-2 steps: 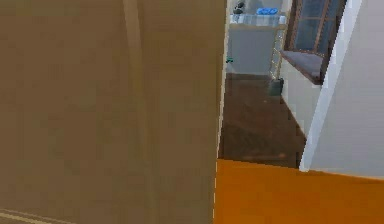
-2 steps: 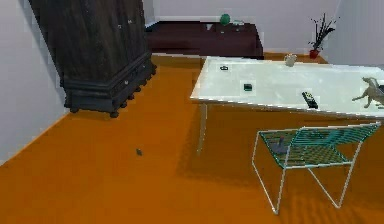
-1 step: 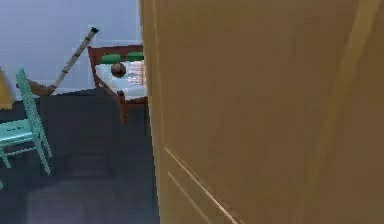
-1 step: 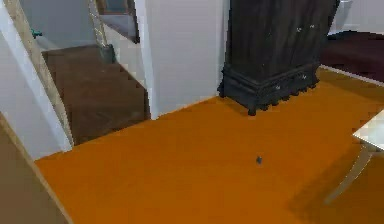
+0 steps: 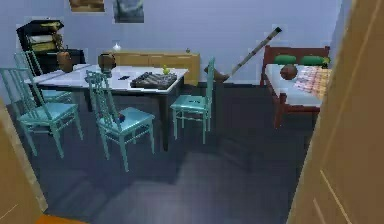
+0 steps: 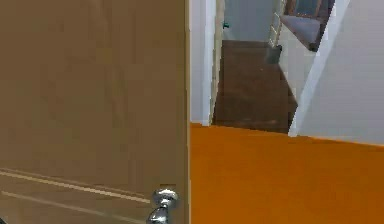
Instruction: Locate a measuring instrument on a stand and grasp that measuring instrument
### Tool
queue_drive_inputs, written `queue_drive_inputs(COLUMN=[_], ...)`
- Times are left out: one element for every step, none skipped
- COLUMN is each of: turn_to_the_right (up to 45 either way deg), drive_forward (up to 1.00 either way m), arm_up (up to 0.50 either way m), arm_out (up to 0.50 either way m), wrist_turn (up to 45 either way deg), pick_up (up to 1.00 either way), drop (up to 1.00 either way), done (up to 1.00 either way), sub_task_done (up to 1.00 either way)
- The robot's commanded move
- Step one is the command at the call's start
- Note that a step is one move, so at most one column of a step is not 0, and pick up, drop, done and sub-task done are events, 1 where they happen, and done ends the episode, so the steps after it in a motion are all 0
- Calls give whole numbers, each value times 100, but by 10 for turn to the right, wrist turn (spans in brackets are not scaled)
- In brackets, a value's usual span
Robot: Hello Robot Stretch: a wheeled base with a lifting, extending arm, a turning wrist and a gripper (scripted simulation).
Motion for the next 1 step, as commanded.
queue_drive_inputs(turn_to_the_right=[-450], drive_forward=[0], arm_up=[0], arm_out=[0], wrist_turn=[0], pick_up=[0], drop=[0], done=[0], sub_task_done=[0])
